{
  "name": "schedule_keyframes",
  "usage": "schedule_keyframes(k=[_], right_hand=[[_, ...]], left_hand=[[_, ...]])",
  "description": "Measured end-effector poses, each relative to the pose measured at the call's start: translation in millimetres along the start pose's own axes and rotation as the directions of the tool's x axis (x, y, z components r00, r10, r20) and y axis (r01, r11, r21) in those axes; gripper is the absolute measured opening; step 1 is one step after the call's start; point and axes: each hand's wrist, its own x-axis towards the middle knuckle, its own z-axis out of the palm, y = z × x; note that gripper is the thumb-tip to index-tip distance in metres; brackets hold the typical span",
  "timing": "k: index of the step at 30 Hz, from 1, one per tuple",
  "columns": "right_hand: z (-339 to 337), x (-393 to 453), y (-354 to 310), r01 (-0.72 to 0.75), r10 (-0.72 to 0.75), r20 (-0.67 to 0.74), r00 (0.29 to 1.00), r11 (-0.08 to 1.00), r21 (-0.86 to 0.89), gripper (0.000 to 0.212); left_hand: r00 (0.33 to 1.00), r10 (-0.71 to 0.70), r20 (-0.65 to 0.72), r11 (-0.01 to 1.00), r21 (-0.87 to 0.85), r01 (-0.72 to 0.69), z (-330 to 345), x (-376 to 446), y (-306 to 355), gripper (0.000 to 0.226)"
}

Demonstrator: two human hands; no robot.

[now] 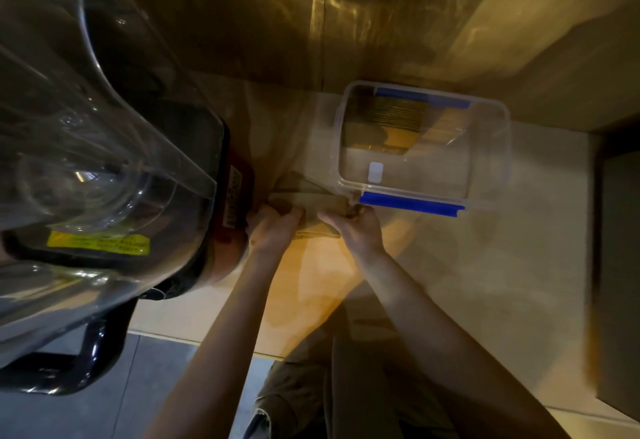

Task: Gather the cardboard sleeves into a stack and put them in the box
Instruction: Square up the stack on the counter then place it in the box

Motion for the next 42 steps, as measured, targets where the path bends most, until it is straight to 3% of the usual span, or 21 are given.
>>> schedule_keyframes(k=[3, 9, 16, 20, 23, 25, 28, 31, 35, 39, 42], right_hand=[[9, 2, 0, -0.045, 0.045, -0.018, 0.999, 0.999, 0.015, 0.039], [7, 4, -3, -0.08, 0.08, 0.001, 0.997, 0.994, -0.068, 0.032], [-11, 1, 1, -0.228, 0.239, 0.128, 0.963, 0.969, -0.093, 0.046], [-24, -12, 5, -0.132, 0.161, 0.145, 0.976, 0.972, -0.192, 0.066], [-41, -28, 6, -0.033, 0.066, 0.183, 0.981, 0.983, -0.178, 0.049], [-55, -37, 12, 0.036, -0.002, 0.163, 0.987, 0.977, -0.208, 0.043], [-75, -50, 22, 0.092, -0.088, 0.025, 0.996, 0.963, -0.253, 0.044], [-96, -65, 31, 0.149, -0.166, -0.046, 0.985, 0.957, -0.249, 0.053], [-121, -77, 40, 0.2, -0.256, -0.106, 0.961, 0.905, -0.376, 0.053], [-129, -82, 54, 0.208, -0.286, -0.15, 0.946, 0.895, -0.396, 0.052], [-133, -78, 65, 0.234, -0.365, -0.157, 0.918, 0.816, -0.529, 0.055]], left_hand=[[1.0, 0.006, -0.002, 0.998, -0.06, -0.007, -1, 0, -2, 0.066], [0.999, -0.038, -0.024, 0.969, -0.246, 0.031, 0, -5, -3, 0.054], [1.0, -0.029, 0.009, 0.949, -0.313, 0.031, 0, -9, -12, 0.063], [0.994, 0.077, 0.083, 0.888, -0.459, -0.031, 1, -27, -20, 0.053], [0.976, 0.194, 0.096, 0.864, -0.488, -0.124, 8, -39, -27, 0.06], [0.963, 0.256, 0.085, 0.884, -0.424, -0.198, 15, -47, -30, 0.071], [0.928, 0.357, 0.109, 0.867, -0.408, -0.286, 29, -58, -31, 0.067], [0.861, 0.489, 0.138, 0.846, -0.313, -0.431, 45, -66, -32, 0.066], [0.763, 0.635, 0.119, 0.769, -0.194, -0.61, 64, -80, -33, 0.061], [0.713, 0.694, 0.102, 0.719, -0.145, -0.679, 78, -84, -36, 0.061], [0.708, 0.7, 0.093, 0.714, -0.103, -0.692, 83, -81, -41, 0.063]])
